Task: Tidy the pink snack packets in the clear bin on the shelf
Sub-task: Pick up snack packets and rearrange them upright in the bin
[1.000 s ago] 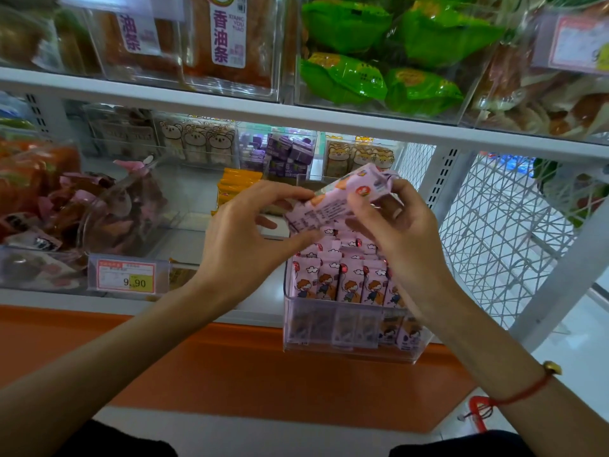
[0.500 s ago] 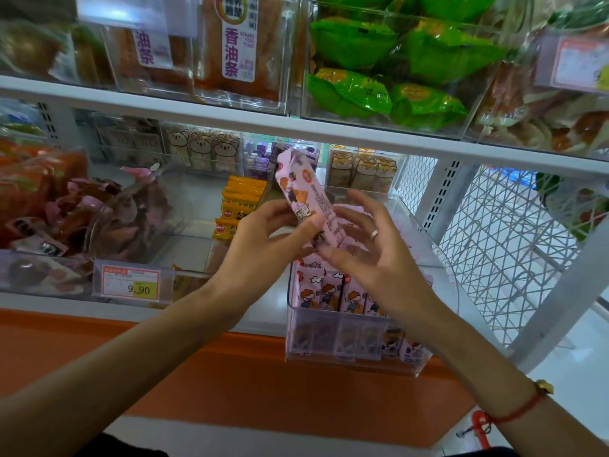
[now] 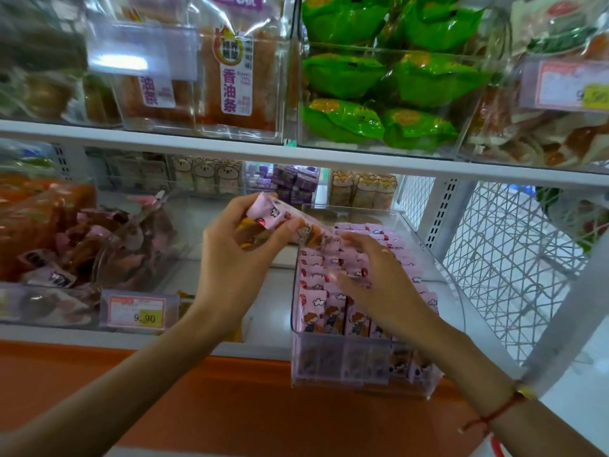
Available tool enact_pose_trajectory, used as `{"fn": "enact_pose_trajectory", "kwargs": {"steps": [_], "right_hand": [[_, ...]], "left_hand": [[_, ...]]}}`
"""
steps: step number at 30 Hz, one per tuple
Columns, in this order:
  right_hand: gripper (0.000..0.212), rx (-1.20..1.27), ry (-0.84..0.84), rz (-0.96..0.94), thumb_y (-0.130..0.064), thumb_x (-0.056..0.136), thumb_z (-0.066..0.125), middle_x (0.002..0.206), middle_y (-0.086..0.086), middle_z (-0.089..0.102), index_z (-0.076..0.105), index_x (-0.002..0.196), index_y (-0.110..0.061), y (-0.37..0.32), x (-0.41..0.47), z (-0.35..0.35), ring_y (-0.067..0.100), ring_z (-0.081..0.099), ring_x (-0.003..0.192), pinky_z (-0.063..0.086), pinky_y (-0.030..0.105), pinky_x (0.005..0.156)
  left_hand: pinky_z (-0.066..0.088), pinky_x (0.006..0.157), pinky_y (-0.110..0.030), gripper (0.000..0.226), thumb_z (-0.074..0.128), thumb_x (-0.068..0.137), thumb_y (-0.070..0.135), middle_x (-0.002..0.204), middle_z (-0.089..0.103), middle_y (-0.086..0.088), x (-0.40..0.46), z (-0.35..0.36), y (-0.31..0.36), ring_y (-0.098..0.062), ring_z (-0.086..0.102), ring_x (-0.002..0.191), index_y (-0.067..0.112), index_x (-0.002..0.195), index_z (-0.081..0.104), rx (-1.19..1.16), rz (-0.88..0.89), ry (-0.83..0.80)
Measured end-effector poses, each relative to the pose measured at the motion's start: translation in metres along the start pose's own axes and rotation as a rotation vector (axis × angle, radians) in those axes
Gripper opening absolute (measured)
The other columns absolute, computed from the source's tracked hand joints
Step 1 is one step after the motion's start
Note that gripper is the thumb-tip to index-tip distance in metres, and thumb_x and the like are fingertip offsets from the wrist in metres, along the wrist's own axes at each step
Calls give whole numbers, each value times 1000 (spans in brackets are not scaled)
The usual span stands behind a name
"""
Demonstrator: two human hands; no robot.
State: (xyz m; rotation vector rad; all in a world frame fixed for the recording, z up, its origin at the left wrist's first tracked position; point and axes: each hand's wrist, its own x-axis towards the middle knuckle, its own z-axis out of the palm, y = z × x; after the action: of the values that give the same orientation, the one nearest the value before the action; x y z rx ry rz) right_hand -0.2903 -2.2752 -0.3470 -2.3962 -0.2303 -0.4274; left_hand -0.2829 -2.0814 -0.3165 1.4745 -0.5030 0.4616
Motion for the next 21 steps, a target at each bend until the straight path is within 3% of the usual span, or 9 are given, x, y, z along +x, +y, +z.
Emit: {"fn": "enact_pose_trajectory", "kwargs": {"steps": [2, 4, 8, 11, 13, 15, 18, 21], "right_hand": [[47, -290, -13, -28, -36, 92, 56, 142, -5, 42, 43, 137, -28, 7, 0, 1, 15, 37, 131, 33, 36, 110], [39, -390, -52, -35, -39, 95, 48, 141, -6, 45, 49, 132, -26, 11, -1, 3, 14, 39, 130, 29, 34, 111], [37, -382, -47, -52, -42, 96, 46, 137, -6, 49, 55, 128, -25, 17, -2, 6, 11, 45, 122, 30, 28, 107], [38, -339, -52, -40, -42, 96, 45, 138, -7, 48, 54, 129, -27, 18, -3, 5, 9, 48, 120, 26, 22, 103], [39, -333, -63, -32, -44, 96, 44, 140, -7, 45, 52, 130, -27, 20, -3, 6, 10, 46, 121, 24, 22, 101], [40, -340, -71, -26, -47, 96, 42, 141, -8, 43, 51, 130, -28, 21, -3, 6, 10, 44, 123, 22, 22, 100], [39, -342, -74, -24, -48, 96, 41, 141, -9, 42, 50, 129, -30, 23, -3, 5, 9, 41, 124, 19, 20, 97], [39, -336, -85, -18, -49, 96, 40, 142, -11, 41, 50, 129, -32, 23, -3, 5, 9, 39, 127, 21, 23, 103]], "left_hand": [[52, 71, -11, 29, 71, 79, 10, 98, 68, 9, 9, 0, -5, 0, 68, 91, 17, 105, 60, 27, 46, 18], [52, 71, -11, 31, 72, 79, 5, 96, 68, 10, 20, 3, -13, 1, 67, 90, 21, 103, 60, 54, 63, -22], [50, 66, -9, 34, 74, 79, 8, 86, 68, 15, 45, 14, -34, 4, 66, 82, 33, 95, 59, 186, 81, -127], [50, 65, -12, 25, 76, 79, 21, 86, 68, 18, 68, 19, -47, 3, 65, 79, 31, 98, 62, 444, 93, -248], [49, 64, -13, 33, 78, 77, 28, 86, 64, 20, 83, 24, -51, 5, 62, 77, 32, 106, 64, 618, 114, -307], [48, 66, -18, 36, 78, 76, 31, 94, 65, 12, 95, 32, -54, -5, 62, 83, 27, 110, 66, 797, 120, -411], [44, 85, -32, 50, 77, 76, 37, 117, 58, -4, 105, 43, -61, -22, 54, 106, 20, 120, 61, 1075, 108, -602], [43, 88, -33, 63, 77, 75, 43, 124, 57, -4, 108, 49, -66, -23, 53, 111, 21, 127, 49, 1162, 102, -606]]}}
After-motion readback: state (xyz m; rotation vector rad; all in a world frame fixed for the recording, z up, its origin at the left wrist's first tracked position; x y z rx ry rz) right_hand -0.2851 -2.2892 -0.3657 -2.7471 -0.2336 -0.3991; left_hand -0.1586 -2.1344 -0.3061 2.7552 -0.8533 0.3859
